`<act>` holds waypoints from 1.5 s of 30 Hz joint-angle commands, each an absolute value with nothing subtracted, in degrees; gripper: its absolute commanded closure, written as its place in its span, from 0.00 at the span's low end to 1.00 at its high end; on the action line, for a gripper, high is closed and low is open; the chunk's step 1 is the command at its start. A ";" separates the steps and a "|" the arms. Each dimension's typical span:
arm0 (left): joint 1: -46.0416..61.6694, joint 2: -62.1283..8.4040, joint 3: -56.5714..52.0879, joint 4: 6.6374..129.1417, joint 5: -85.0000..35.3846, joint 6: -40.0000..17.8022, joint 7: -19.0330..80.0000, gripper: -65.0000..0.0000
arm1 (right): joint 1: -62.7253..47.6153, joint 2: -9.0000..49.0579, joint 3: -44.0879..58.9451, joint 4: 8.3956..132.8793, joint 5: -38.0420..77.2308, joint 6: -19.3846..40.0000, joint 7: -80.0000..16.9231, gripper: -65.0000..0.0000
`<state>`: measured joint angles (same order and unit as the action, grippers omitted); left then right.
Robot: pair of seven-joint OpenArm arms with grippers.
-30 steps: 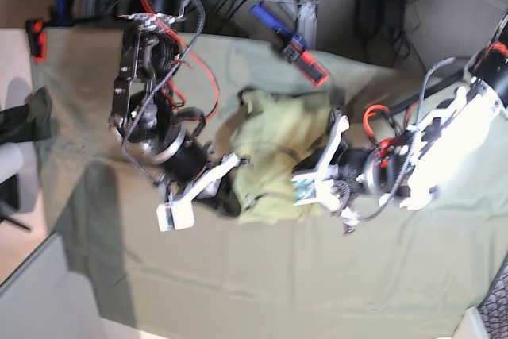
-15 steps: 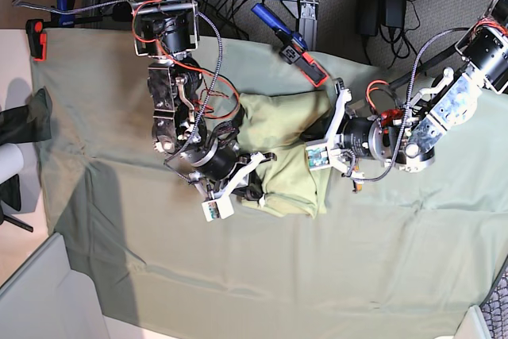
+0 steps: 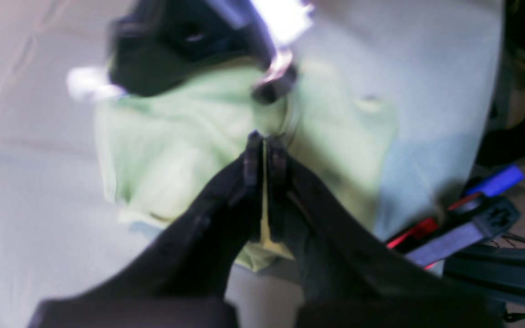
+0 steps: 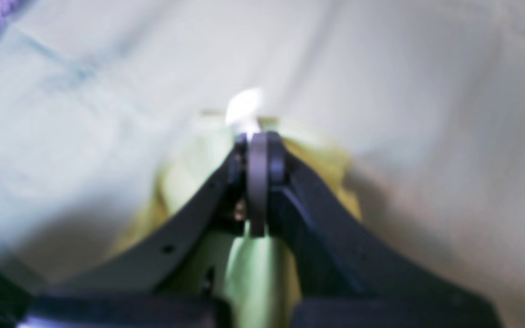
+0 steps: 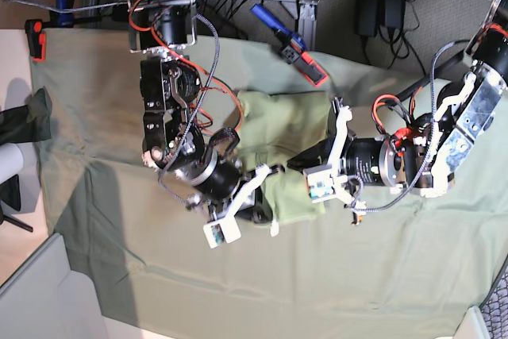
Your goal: Fold the T-shirt properly
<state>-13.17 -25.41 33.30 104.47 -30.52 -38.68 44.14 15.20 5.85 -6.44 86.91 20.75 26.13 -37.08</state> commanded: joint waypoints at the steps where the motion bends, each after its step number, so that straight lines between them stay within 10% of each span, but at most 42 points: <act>1: -14.09 -25.74 32.75 105.65 -31.20 -39.29 43.70 0.97 | 16.36 5.87 -6.35 88.90 21.74 27.40 -37.67 1.00; 25: -4.80 -22.39 32.05 92.64 -22.92 -40.00 34.04 0.97 | 1.80 5.87 -6.35 81.14 14.98 27.40 -30.15 1.00; 45: 4.27 -30.00 18.68 112.57 -32.40 -40.00 45.50 0.97 | -2.35 6.15 -3.07 107.28 21.28 27.42 -38.24 1.00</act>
<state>4.97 -29.36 19.18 111.61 -31.79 -39.55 46.39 -3.11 5.91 -3.27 106.24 20.32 26.39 -39.53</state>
